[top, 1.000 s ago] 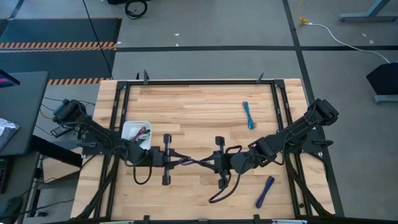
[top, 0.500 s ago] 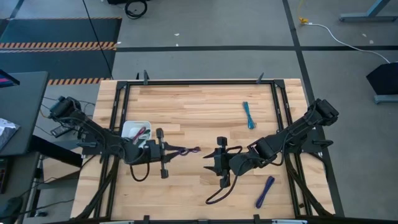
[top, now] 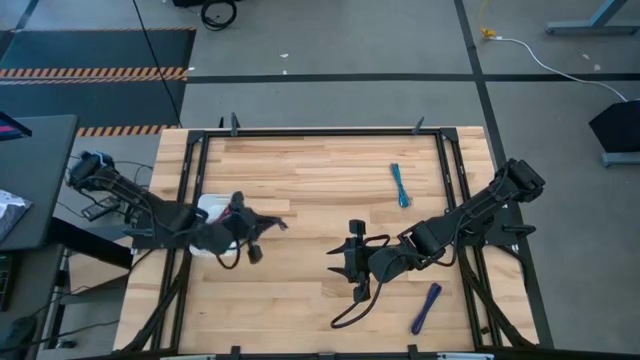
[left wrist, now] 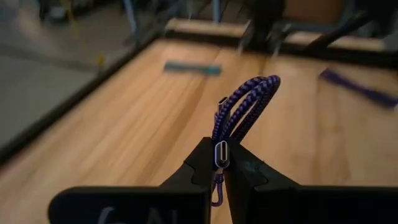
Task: Pick and place USB-C Cables
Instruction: Put the violet charger cable into the white bin, then put the blue charger cable into the white bin
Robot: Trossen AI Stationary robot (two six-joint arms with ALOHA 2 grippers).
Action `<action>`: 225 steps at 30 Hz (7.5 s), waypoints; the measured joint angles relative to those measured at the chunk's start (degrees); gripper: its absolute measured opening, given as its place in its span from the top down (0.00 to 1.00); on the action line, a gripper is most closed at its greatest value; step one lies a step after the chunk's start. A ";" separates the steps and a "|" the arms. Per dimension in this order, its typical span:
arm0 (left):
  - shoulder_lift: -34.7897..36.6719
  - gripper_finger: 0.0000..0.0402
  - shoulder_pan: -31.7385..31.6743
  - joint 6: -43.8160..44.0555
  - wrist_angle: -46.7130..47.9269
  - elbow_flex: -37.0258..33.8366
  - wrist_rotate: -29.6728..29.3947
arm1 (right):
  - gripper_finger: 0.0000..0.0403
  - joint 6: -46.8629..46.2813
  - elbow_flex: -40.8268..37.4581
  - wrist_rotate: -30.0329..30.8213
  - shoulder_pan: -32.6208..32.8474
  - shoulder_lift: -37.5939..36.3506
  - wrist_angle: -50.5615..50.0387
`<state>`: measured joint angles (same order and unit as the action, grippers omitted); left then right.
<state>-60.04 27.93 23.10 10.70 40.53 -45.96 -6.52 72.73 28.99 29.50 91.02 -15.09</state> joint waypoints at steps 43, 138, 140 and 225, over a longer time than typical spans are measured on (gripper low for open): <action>4.49 0.93 -17.54 38.44 64.15 4.07 36.88 | 0.59 -1.29 0.00 -0.17 0.00 0.00 -0.02; -16.93 0.61 7.08 -11.72 3.21 17.11 11.54 | 0.59 -20.59 -25.77 -17.53 -56.78 -0.02 -32.24; -16.91 0.61 7.07 -11.70 3.21 17.11 11.50 | 0.61 -20.65 -25.77 -17.13 -56.61 -0.02 -32.12; -24.16 0.33 0.69 -12.94 -13.44 17.05 6.16 | 0.98 12.72 -25.73 -23.05 -13.75 -1.97 40.78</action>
<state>-84.20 28.62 10.16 -2.74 57.58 -39.80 6.20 47.00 5.94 15.75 89.06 25.68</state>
